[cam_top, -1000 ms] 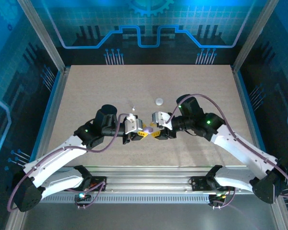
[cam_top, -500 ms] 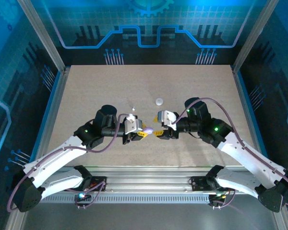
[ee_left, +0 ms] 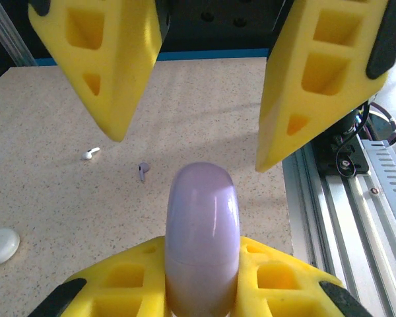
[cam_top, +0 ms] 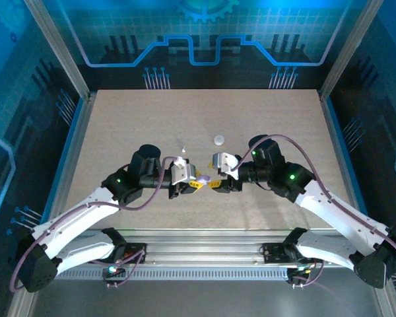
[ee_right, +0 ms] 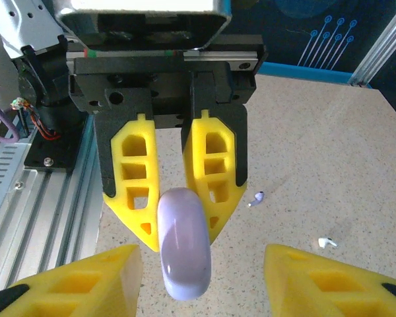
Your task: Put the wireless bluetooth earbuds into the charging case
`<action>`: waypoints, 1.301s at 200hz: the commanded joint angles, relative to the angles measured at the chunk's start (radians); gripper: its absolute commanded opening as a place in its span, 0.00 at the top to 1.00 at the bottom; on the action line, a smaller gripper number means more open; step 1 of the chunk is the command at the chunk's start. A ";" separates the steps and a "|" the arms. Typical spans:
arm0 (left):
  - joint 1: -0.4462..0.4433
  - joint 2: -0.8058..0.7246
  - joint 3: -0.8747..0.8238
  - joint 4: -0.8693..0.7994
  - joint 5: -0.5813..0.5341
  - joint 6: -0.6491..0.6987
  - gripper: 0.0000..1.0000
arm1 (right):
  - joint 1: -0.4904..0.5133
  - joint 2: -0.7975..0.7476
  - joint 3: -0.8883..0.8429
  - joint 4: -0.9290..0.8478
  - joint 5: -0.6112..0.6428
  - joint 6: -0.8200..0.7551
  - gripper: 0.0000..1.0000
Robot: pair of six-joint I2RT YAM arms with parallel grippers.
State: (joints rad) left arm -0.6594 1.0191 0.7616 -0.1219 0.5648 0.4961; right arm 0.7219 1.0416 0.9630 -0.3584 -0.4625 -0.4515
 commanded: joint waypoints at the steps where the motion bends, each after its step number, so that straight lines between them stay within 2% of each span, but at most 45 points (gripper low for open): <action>1: -0.006 -0.018 -0.017 0.028 0.017 -0.011 0.82 | 0.016 0.016 0.003 0.041 0.004 0.011 0.48; 89: -0.006 -0.008 -0.015 0.031 0.021 -0.015 0.82 | 0.019 0.060 0.002 0.066 0.012 0.002 0.48; 174: -0.006 -0.012 -0.017 0.028 0.028 -0.010 0.82 | -0.013 0.055 -0.007 0.117 0.150 0.069 0.50; 260: -0.005 -0.013 -0.016 0.023 0.020 -0.009 0.82 | -0.042 0.052 -0.022 0.195 0.187 0.118 0.50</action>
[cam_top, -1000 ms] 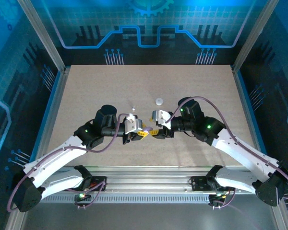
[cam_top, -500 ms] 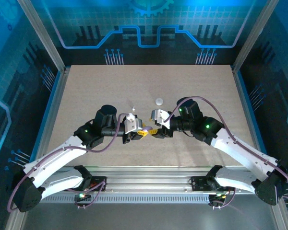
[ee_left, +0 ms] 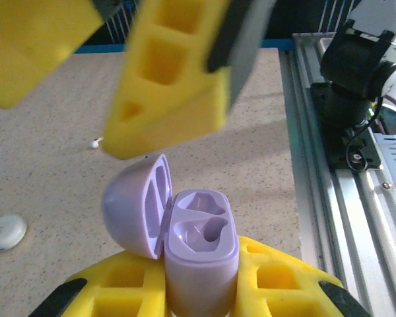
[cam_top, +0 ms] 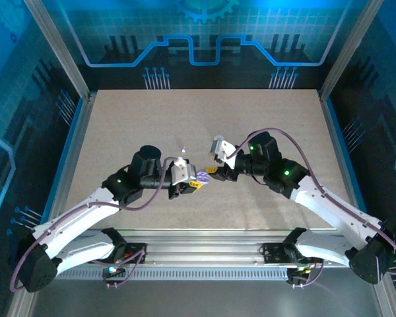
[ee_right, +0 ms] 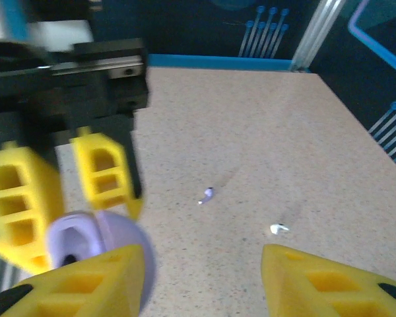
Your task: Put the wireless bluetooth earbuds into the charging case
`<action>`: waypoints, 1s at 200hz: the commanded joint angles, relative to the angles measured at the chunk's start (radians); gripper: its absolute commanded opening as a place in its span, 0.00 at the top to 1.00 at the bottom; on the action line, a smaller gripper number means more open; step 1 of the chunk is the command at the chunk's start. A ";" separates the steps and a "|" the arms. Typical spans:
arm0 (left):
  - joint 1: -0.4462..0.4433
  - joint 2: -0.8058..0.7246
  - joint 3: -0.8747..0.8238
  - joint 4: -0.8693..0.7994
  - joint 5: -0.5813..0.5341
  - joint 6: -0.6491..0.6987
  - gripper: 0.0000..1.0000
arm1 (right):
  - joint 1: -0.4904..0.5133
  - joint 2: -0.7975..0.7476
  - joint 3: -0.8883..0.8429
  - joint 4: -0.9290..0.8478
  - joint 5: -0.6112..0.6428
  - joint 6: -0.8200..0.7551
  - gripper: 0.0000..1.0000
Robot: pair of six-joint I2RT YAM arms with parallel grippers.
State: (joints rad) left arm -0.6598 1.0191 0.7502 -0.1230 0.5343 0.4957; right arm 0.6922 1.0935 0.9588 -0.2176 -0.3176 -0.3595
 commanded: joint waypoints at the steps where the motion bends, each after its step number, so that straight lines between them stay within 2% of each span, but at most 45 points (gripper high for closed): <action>1: -0.005 -0.013 -0.005 0.024 0.050 -0.009 0.82 | -0.013 0.000 -0.018 0.055 0.043 0.026 0.50; 67: 0.007 0.005 0.001 0.045 0.002 -0.084 0.83 | -0.036 -0.060 -0.037 0.090 0.054 0.092 0.49; 99: 0.050 0.016 0.011 0.054 -0.064 -0.175 0.84 | -0.042 -0.078 0.004 0.017 0.089 0.175 0.49; 122: 0.128 0.012 0.010 0.048 -0.087 -0.280 0.85 | -0.040 -0.048 0.066 -0.087 0.164 0.303 0.49; 153: 0.245 -0.052 -0.042 0.080 -0.108 -0.435 0.85 | -0.020 0.067 0.184 -0.265 0.292 0.543 0.51; 200: 0.450 -0.172 -0.092 0.006 -0.173 -0.601 0.85 | 0.056 0.286 0.333 -0.360 0.326 0.736 0.54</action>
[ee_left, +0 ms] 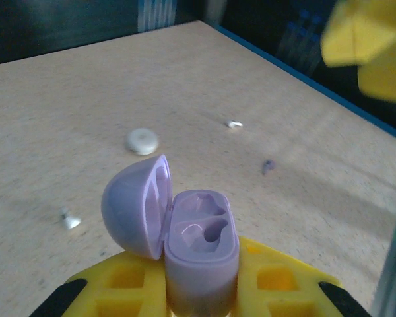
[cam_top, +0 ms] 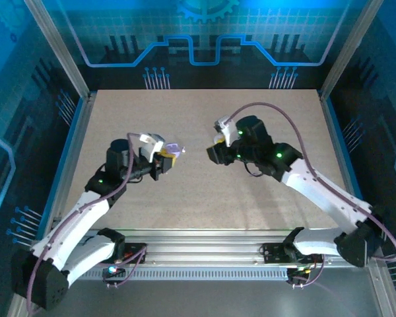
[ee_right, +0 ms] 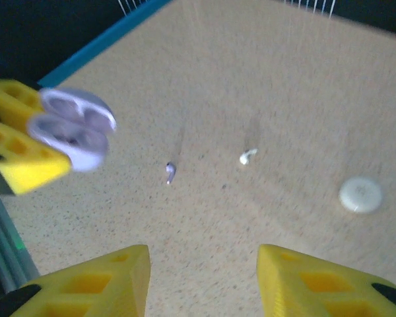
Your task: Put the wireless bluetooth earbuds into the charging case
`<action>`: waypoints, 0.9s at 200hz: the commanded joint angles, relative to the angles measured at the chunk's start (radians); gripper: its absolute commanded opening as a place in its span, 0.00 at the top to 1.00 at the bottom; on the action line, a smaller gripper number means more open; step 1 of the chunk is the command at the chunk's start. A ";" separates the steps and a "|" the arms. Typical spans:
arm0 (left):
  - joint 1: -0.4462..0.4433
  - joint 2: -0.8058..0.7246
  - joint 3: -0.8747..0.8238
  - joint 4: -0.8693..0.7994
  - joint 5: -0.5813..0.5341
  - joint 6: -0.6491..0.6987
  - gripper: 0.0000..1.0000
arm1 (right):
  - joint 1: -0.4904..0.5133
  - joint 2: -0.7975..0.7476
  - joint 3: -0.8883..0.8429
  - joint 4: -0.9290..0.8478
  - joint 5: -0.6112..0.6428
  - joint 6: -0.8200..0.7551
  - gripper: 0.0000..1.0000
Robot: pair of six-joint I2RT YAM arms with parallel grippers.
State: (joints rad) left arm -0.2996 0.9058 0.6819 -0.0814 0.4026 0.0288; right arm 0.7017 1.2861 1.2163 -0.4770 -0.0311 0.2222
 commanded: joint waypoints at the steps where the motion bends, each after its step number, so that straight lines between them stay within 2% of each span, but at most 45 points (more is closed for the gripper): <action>1: 0.096 -0.061 -0.025 -0.037 -0.042 -0.139 0.85 | 0.047 0.101 0.079 -0.103 0.039 0.156 0.54; 30: 0.232 -0.129 -0.054 -0.073 -0.041 -0.219 0.84 | 0.101 0.293 0.203 -0.140 0.065 0.226 0.56; 72: 0.330 -0.207 -0.064 -0.147 -0.111 -0.281 0.83 | 0.171 0.599 0.428 -0.174 0.050 0.237 0.60; 123: 0.364 -0.220 -0.040 -0.212 -0.160 -0.284 0.83 | 0.218 0.918 0.755 -0.290 0.057 0.159 0.63; 180: 0.369 -0.240 -0.038 -0.231 -0.175 -0.284 0.83 | 0.232 1.096 0.911 -0.334 0.118 0.125 0.62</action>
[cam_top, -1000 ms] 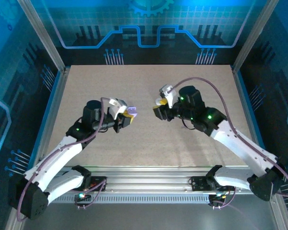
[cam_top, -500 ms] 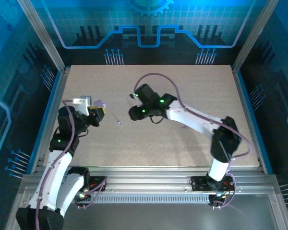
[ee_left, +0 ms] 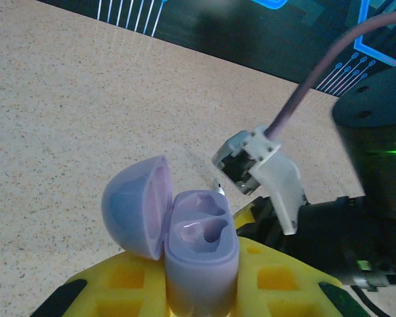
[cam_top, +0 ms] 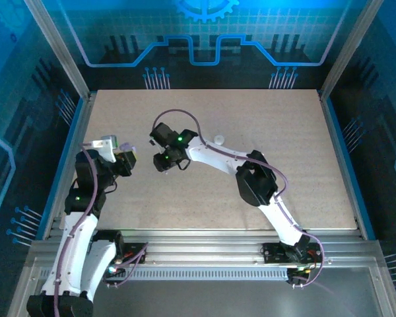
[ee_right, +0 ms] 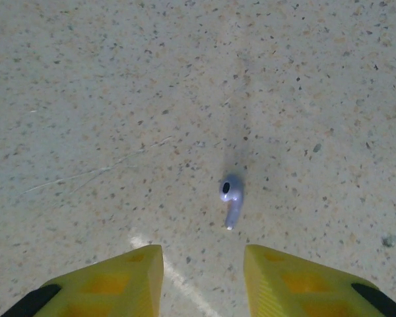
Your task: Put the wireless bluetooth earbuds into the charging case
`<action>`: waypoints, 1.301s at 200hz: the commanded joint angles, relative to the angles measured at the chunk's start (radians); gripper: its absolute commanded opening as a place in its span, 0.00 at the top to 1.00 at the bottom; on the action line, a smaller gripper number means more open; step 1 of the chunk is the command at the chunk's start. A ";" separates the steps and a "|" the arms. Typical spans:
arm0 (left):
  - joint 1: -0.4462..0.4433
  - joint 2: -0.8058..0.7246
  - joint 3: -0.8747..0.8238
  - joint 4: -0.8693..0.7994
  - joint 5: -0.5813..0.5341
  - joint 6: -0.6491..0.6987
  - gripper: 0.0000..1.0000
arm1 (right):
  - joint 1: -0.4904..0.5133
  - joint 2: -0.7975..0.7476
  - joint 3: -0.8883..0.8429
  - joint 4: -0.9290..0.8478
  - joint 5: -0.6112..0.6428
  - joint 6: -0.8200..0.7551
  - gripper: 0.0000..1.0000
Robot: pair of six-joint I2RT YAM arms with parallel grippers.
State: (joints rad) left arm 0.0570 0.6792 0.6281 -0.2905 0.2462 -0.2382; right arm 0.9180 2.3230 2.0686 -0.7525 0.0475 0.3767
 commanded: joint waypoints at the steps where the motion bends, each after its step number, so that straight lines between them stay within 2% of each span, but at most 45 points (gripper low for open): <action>1: 0.012 -0.013 0.016 -0.022 -0.018 -0.017 0.83 | 0.015 0.061 0.061 -0.059 0.041 -0.029 0.62; 105: 0.014 -0.017 -0.008 -0.015 -0.015 -0.016 0.83 | 0.019 0.168 0.141 -0.042 0.013 -0.044 0.63; 178: 0.014 -0.013 -0.011 0.004 -0.014 -0.016 0.83 | 0.020 0.208 0.180 -0.065 0.056 -0.052 0.64; 260: 0.014 -0.002 -0.015 0.010 0.000 -0.023 0.83 | 0.020 0.231 0.174 -0.068 0.080 -0.038 0.70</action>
State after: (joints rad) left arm 0.0612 0.6788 0.6247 -0.2943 0.2394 -0.2386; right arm 0.9237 2.5175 2.2181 -0.7967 0.1097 0.3359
